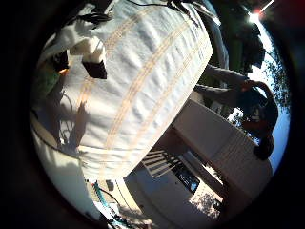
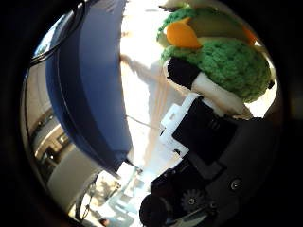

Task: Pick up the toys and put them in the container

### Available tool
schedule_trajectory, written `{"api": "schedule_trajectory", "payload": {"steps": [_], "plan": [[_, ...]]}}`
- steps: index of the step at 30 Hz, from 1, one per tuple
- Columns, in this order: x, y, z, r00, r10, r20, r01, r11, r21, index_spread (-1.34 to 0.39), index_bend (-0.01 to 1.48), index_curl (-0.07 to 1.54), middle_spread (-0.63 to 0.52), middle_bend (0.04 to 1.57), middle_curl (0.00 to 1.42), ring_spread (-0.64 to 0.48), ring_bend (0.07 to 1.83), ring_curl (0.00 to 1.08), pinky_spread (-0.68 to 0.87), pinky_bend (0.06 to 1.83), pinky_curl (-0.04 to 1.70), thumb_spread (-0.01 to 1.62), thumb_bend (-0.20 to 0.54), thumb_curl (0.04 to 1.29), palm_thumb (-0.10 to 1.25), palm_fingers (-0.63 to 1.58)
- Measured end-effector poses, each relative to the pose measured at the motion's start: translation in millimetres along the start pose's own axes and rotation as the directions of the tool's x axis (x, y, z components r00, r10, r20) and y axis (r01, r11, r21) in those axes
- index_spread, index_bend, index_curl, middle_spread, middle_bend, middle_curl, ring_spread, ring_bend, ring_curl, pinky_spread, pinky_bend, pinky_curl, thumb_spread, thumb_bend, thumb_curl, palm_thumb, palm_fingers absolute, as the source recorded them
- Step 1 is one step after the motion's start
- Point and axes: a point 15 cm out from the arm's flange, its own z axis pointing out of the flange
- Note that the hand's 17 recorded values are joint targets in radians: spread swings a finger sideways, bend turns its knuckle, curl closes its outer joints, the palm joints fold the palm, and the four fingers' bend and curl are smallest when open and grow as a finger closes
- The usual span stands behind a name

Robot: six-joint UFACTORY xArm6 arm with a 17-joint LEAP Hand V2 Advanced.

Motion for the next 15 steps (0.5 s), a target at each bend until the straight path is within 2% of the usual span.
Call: {"api": "schedule_trajectory", "payload": {"steps": [6,10,15], "plan": [[-9,18,-29,1.000,0.004,0.005,-0.004,1.000,0.004,-0.77,0.67,0.04,-0.27,1.16,1.04,-0.11,1.43,0.80,0.18,1.61,0.67,1.08,0.015,0.52,1.01,0.90],[-19,49,-56,1.000,0.011,0.020,-0.011,0.999,-0.031,-0.84,0.74,0.01,-0.27,1.17,1.08,-0.12,1.44,0.81,0.17,1.62,0.69,1.10,-0.006,0.55,1.03,0.88],[-41,84,-109,1.000,-0.008,0.000,0.008,1.000,-0.003,-0.91,0.82,-0.01,-0.27,1.18,1.11,-0.13,1.45,0.83,0.16,1.63,0.71,1.12,-0.016,0.58,1.02,0.86]]}}
